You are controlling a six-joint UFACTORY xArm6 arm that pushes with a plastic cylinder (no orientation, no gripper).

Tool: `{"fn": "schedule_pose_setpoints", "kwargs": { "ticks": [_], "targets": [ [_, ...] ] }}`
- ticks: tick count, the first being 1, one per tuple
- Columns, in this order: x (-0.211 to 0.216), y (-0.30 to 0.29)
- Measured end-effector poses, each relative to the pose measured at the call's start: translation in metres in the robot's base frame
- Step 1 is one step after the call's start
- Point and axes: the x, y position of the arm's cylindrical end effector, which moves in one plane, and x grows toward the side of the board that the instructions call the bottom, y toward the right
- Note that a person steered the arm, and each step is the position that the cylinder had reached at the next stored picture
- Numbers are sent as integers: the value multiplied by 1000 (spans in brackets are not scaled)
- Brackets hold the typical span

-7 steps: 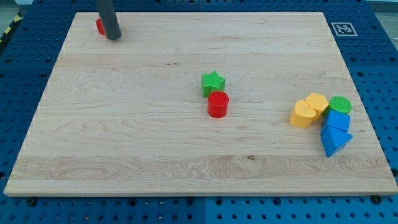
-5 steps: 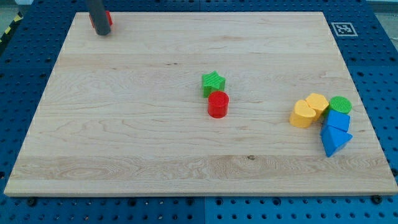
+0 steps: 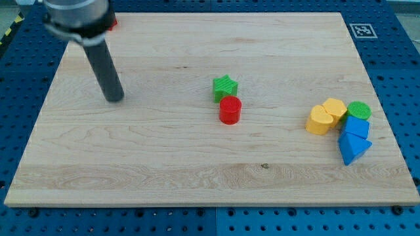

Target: Move your arm closer to the blue triangle

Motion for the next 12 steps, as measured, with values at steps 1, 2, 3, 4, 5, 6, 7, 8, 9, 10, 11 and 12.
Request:
{"fn": "schedule_pose_setpoints", "kwargs": {
  "ticks": [1, 2, 3, 4, 5, 6, 7, 8, 9, 10, 11, 12],
  "targets": [
    [14, 3],
    [14, 9],
    [23, 43],
    [57, 100],
    [115, 182],
    [155, 275],
    [157, 395],
    [149, 455],
    [143, 459],
    [126, 451],
    [112, 435],
    [101, 416]
  ]
}}
